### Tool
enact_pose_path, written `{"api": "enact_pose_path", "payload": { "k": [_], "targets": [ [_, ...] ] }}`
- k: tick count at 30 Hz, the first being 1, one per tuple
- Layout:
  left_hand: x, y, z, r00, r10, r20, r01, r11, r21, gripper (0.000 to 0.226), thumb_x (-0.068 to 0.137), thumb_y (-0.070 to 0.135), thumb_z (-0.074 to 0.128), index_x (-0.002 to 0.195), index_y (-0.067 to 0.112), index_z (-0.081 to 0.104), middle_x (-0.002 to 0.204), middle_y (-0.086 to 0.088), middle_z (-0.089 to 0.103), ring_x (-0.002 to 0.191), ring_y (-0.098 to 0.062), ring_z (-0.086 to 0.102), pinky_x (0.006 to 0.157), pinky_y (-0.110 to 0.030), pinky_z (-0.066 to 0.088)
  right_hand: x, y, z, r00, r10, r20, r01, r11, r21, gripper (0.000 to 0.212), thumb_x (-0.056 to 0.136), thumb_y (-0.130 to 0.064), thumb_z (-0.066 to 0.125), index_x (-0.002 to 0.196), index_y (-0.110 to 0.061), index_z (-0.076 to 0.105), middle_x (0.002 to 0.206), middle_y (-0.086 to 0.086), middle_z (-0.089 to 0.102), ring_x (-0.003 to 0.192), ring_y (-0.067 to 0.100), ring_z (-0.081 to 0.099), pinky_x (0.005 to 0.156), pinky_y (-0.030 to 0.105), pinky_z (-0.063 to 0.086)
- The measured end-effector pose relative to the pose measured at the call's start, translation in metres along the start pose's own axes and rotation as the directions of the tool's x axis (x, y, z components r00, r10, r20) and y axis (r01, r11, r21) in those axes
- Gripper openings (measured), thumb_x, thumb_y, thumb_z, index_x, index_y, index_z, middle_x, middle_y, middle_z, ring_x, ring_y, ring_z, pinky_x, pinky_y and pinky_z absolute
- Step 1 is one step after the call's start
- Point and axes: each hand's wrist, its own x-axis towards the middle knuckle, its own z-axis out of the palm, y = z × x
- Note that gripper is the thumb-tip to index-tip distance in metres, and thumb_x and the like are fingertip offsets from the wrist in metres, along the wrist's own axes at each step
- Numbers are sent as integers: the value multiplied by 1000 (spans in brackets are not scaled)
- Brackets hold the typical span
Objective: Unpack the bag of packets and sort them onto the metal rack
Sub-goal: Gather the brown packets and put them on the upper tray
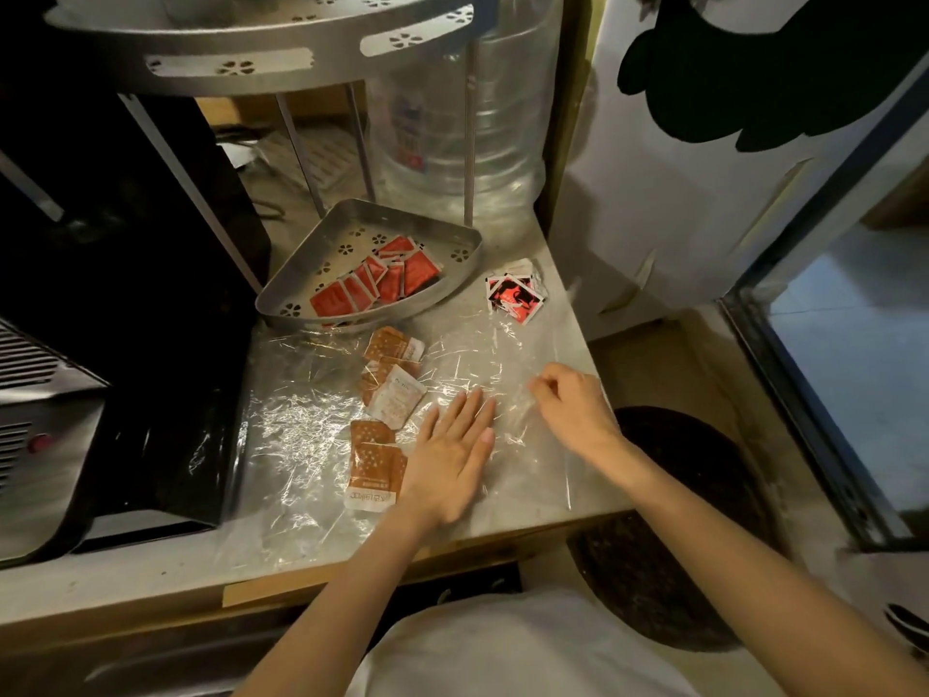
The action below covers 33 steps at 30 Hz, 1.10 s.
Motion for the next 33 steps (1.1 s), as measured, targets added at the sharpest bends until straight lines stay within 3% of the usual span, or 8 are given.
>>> {"api": "enact_pose_path", "payload": {
  "k": [4,7,13,23,26,28,30,33],
  "targets": [
    [-1,-1,1,1000,9,29,-11,998,68,61,81,56,-13,139,38,-7,154,12,-11,140,-4,-18,118,-35,-10,1,15,-16,998,48,-49,-45,997,60,26,94,-22,44,83,-3,59,79,11,63,72,24,58,67,33,46],
    [-2,-1,1,999,18,39,-23,991,129,63,81,56,-12,141,37,-8,153,11,-15,140,-7,-21,117,-36,-11,7,26,-35,989,90,-119,-75,989,124,29,93,-21,48,67,-11,56,66,3,59,63,16,54,58,19,41],
    [-2,-4,6,999,27,25,-32,966,256,61,87,53,-6,144,33,-8,155,6,-16,141,-12,-22,117,-38,-10,12,46,-74,969,148,199,-202,937,284,16,90,-18,55,92,-7,66,80,5,68,69,14,61,62,25,48],
    [-1,-5,5,998,61,-10,-57,976,210,74,77,65,-18,143,34,-4,154,9,-11,142,-10,-18,117,-35,-11,25,72,-84,862,484,149,-496,750,437,10,89,-14,54,88,-10,64,72,5,60,60,15,54,56,25,42],
    [2,-5,3,999,37,-15,-33,980,197,77,77,68,-13,144,34,2,155,9,-6,142,-9,-13,115,-32,-10,34,75,-71,858,513,39,-494,799,343,16,87,-16,54,97,-5,61,79,8,62,70,20,56,58,27,41],
    [5,-2,-1,1000,12,-7,-10,984,175,76,77,63,-7,145,32,10,156,8,2,143,-9,-5,115,-32,-6,37,72,-68,885,462,-48,-450,878,164,36,87,-20,54,119,-2,53,111,14,60,104,28,55,81,35,46],
    [9,2,-7,1000,4,-22,-2,994,107,78,77,60,-3,144,28,22,156,4,12,144,-11,6,116,-34,4,38,62,-67,928,353,-117,-359,933,-32,50,89,-24,54,134,-7,38,135,13,46,128,32,37,100,41,37],
    [10,8,-19,994,-19,-105,15,999,-39,73,82,63,13,138,24,39,153,0,24,141,-15,21,116,-36,17,43,38,-61,983,147,-110,-163,974,-158,53,88,-22,54,136,-11,36,139,13,42,130,32,32,104,41,33]
  ]
}}
